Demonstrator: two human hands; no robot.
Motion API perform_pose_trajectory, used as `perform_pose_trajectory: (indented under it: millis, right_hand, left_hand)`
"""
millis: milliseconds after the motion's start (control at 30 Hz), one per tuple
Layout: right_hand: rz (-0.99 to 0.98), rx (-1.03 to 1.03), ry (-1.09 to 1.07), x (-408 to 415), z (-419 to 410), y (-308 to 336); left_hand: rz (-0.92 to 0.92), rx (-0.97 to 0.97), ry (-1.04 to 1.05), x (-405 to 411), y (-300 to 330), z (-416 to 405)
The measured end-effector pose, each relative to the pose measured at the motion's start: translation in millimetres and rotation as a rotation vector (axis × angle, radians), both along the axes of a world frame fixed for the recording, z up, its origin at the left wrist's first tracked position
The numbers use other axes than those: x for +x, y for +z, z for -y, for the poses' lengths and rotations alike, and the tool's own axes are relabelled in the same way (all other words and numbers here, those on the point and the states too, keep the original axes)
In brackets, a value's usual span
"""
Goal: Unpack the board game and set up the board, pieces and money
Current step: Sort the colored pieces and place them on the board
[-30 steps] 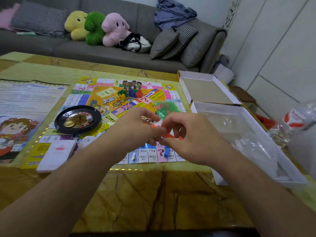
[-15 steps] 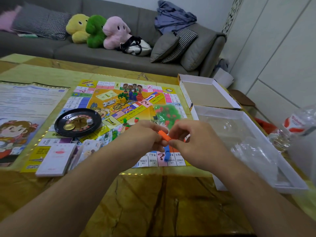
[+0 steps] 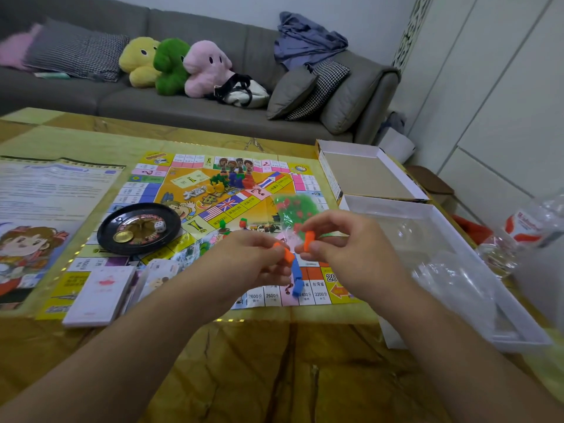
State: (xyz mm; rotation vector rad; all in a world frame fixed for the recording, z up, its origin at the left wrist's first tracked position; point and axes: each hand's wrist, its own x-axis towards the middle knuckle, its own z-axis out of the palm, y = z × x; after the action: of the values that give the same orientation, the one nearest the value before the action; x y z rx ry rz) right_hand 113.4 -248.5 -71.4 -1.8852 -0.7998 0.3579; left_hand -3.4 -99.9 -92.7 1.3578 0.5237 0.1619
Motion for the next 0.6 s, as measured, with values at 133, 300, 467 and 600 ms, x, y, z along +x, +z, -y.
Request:
perform_pose_trajectory:
  millis: [133,300,467,600]
  right_hand:
    - [-0.163,0.176,-0.010,2.0,-1.8,1.3]
    - [-0.097,0.120,0.054,-1.0,-4.4,-0.8]
    - [-0.114,0.096,0.057,-2.6,-5.4,-1.0]
    - [-0.091,0.083,0.051,-2.8,-3.7,-0.2]
  left_hand:
    - [0.010,-0.030,-0.112,-6.1,2.5,6.7]
    - [0.044,0.032,-0.176,-10.2,6.8,11.1]
    - [0.007,0.180,-0.166,-12.8,4.0,8.2]
    - [-0.015,0.227,-0.120,-13.1,0.0,9.7]
